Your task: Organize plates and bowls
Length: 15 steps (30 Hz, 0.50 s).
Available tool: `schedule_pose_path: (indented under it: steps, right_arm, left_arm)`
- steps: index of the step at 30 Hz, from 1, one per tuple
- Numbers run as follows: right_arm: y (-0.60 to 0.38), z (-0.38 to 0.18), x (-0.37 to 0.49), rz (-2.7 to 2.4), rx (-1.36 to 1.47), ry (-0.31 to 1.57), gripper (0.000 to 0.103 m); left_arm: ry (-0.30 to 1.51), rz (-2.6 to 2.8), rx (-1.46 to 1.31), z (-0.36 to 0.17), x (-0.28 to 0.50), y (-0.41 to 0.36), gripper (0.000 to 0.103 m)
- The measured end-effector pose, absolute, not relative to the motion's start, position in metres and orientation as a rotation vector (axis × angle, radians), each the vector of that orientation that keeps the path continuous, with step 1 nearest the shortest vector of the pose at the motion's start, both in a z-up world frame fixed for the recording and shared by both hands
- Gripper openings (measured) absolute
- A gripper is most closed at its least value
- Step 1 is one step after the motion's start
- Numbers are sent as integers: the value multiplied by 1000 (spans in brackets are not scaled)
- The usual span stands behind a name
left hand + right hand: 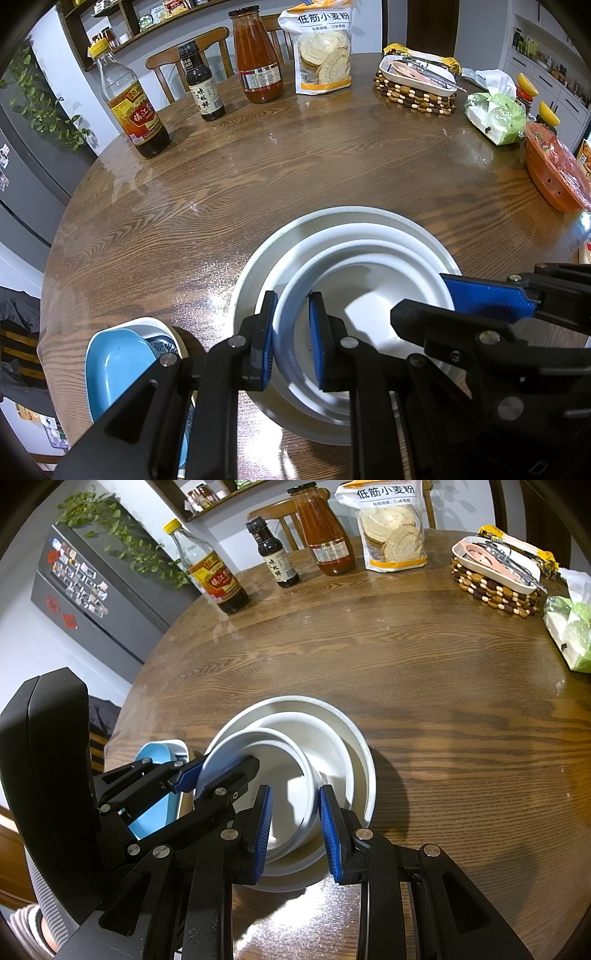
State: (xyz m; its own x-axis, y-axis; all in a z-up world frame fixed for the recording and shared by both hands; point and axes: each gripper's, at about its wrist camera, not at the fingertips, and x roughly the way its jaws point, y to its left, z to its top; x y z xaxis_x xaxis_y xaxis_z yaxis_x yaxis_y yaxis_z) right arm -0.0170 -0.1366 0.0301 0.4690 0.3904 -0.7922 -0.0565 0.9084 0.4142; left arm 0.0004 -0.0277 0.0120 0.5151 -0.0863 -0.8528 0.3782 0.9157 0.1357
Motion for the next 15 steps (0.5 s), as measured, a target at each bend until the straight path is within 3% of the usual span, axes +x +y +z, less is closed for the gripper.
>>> schedule_pose_path:
  steps: [15]
  right_arm:
    - [-136, 30, -17, 281, 353, 1052, 29]
  left_arm:
    - [995, -285, 325, 12, 1, -28, 16]
